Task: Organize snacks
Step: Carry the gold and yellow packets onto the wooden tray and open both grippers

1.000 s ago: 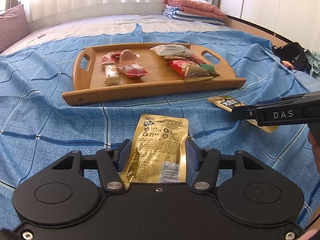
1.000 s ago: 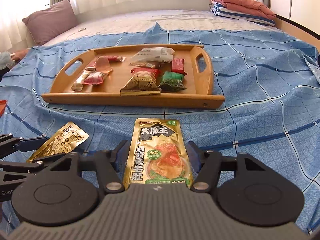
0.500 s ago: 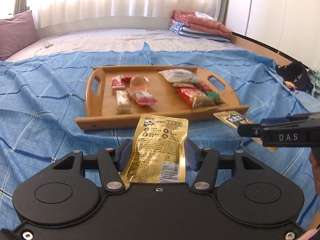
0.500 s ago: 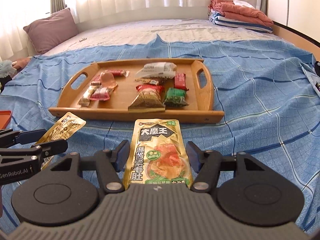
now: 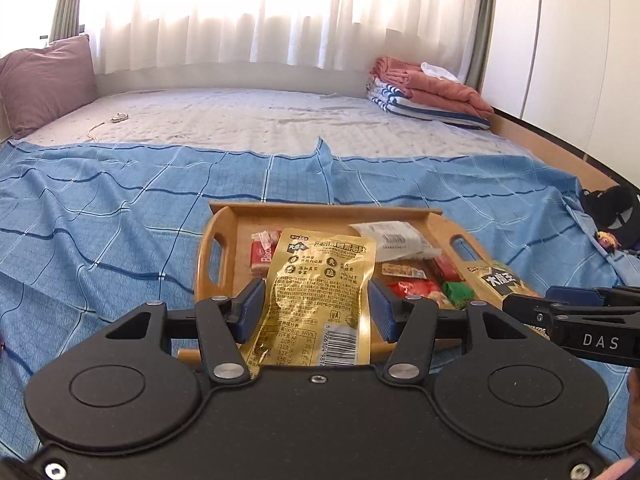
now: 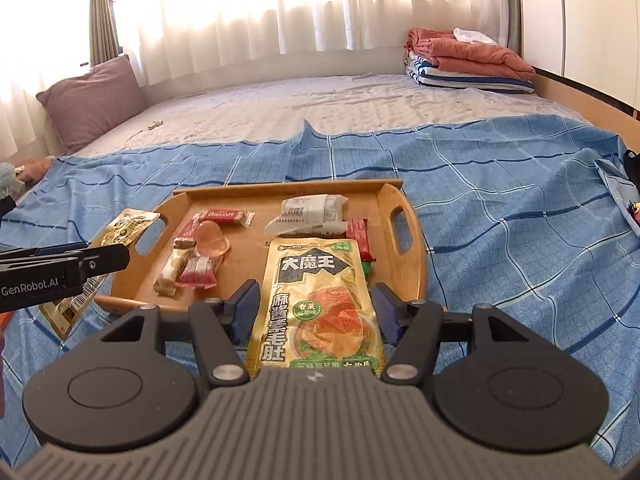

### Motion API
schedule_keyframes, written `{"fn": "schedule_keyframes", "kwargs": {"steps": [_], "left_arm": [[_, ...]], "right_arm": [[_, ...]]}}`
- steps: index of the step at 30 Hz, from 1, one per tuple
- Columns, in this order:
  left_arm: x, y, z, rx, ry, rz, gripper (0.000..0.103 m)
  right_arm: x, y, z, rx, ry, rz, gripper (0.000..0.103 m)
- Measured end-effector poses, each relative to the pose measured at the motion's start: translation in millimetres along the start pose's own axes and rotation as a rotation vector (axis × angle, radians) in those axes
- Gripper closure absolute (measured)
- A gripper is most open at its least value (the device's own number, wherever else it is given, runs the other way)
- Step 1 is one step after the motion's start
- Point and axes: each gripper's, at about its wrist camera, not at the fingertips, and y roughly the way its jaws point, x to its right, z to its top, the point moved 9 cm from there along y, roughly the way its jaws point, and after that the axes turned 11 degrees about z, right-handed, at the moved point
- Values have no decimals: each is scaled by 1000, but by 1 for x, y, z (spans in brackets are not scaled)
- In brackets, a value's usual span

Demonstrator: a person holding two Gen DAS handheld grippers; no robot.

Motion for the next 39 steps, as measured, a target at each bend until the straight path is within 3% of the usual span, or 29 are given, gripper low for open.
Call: {"fn": "schedule_keyframes", "kwargs": {"steps": [16, 29, 39], "left_arm": [[12, 84, 53, -114, -76, -32, 50], [43, 150, 43, -181, -153, -33, 50], [58, 175, 30, -182, -111, -11, 50]], "right_arm": [[26, 56, 66, 29, 127, -12, 39], [52, 110, 54, -27, 146, -9, 39], [66, 137, 42, -57, 142, 13, 39]]}}
